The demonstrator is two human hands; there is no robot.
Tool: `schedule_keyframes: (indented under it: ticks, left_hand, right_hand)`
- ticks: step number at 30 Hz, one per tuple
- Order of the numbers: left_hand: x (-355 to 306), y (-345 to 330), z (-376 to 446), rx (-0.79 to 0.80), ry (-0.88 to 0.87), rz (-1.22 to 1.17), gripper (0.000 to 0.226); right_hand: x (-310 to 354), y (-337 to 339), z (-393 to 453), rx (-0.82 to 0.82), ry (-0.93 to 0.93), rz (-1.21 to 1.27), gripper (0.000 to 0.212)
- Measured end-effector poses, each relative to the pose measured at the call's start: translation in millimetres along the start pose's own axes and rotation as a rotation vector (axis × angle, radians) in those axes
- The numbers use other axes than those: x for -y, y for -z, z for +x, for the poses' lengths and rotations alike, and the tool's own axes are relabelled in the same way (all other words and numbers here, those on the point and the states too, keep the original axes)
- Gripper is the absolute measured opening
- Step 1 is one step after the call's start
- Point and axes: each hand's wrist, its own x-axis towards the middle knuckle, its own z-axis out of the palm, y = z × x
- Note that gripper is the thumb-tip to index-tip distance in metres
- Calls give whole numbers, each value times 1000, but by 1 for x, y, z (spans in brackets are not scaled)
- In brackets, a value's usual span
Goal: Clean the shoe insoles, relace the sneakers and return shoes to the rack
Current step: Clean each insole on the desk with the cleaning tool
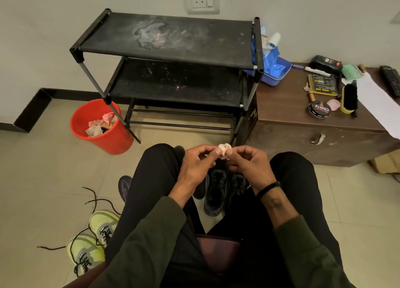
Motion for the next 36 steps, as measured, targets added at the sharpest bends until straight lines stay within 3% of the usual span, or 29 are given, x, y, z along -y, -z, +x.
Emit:
schedule_keyframes:
  ticks: [9,16,20,23,29,31,36]
  left_hand:
    - [-5,3,1,13,310,-603,18]
    - [-13,1,0,65,413,-931,24]
    - [-14,2,-1,134,436,-875,41]
    - [-11,1,-4,134,395,-748,38]
    - [-5,-5,-5,70,318,-563,36]
    - [-6,-4,-4,54,322,-586,36]
    - [-4,-1,1,105,449,-771,29]
  right_hand:
    - [13,3,2,-140,-206,618,9]
    - [13,2,3,-136,-244,727,12]
    - [13,-2,2,-97,-98,452,3]
    - [10,-2,2,-88,-50,364,3]
    - [13,-6,-7,16,-58,203,43]
    - [10,-8,-7,-26,-33,148,34]
    - [8,-5,-1,-94,-158,388,25]
